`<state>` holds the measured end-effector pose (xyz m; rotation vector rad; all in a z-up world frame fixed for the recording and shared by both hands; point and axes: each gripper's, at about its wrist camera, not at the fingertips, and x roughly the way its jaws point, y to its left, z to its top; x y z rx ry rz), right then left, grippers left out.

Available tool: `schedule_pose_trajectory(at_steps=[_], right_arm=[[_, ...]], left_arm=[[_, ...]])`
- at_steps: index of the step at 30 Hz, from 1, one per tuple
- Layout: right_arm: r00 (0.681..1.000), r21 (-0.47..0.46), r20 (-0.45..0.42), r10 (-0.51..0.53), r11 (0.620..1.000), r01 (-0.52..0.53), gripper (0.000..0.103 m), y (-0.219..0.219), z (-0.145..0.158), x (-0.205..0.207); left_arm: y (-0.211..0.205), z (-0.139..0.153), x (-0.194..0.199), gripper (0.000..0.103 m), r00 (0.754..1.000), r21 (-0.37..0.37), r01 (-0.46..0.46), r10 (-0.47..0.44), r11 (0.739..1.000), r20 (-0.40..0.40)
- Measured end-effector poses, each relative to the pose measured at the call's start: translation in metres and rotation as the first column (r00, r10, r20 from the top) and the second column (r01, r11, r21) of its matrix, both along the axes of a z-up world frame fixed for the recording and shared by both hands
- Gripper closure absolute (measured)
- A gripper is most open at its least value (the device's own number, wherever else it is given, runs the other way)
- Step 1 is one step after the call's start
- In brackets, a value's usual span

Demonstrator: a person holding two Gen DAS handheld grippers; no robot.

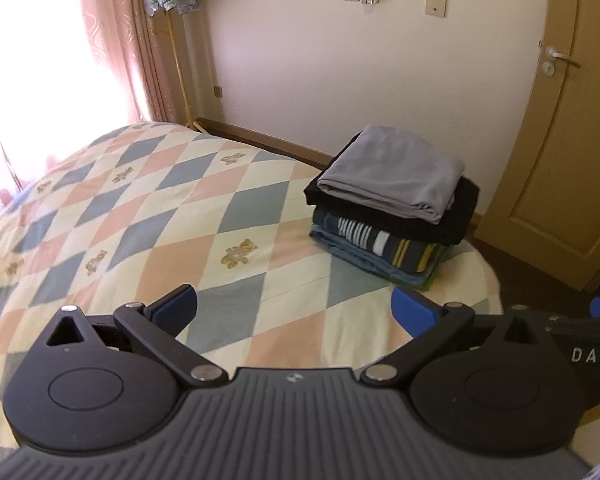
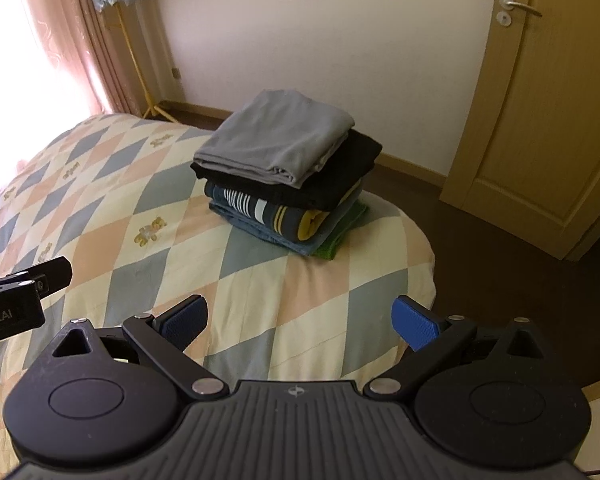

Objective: Fold clothes

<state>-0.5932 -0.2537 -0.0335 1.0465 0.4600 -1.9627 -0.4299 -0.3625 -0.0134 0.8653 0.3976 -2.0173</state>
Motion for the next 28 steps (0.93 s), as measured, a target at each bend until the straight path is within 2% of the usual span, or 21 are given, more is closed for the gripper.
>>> schedule_pose_trajectory(at_steps=[5,11,15,20,23,28], right_arm=[[1.000,0.033,0.026,-0.006,0.999,0.005,0.002,-0.015,-0.015,-0.009],[0.999,0.068,0.046,-0.001,0.998,-0.002,0.002,-0.033,-0.031,-0.019],[0.999,0.090,0.054,-0.003,0.996,-0.002,0.002,-0.041,-0.038,-0.024],[0.999,0.104,0.049,-0.013,0.995,0.008,0.002,-0.043,-0.041,-0.031],[0.999,0.103,0.048,-0.023,0.995,0.018,0.002,-0.041,-0.042,-0.036],[0.999,0.088,0.049,-0.018,0.996,0.013,0.002,-0.039,-0.038,-0.044]], left_arm=[[-0.013,-0.015,-0.011,0.001,1.000,0.057,0.023,-0.024,0.998,0.020],[-0.026,-0.034,-0.024,0.001,0.999,0.072,0.040,-0.042,0.997,0.032],[-0.044,-0.047,-0.032,0.001,0.999,0.156,0.036,-0.040,0.987,0.023],[-0.056,-0.054,-0.037,0.001,1.000,0.211,0.025,-0.024,0.977,-0.006],[-0.056,-0.054,-0.041,0.001,1.000,0.204,0.029,-0.029,0.979,-0.007],[-0.043,-0.041,-0.049,0.001,0.999,0.129,0.028,-0.030,0.991,0.012]])
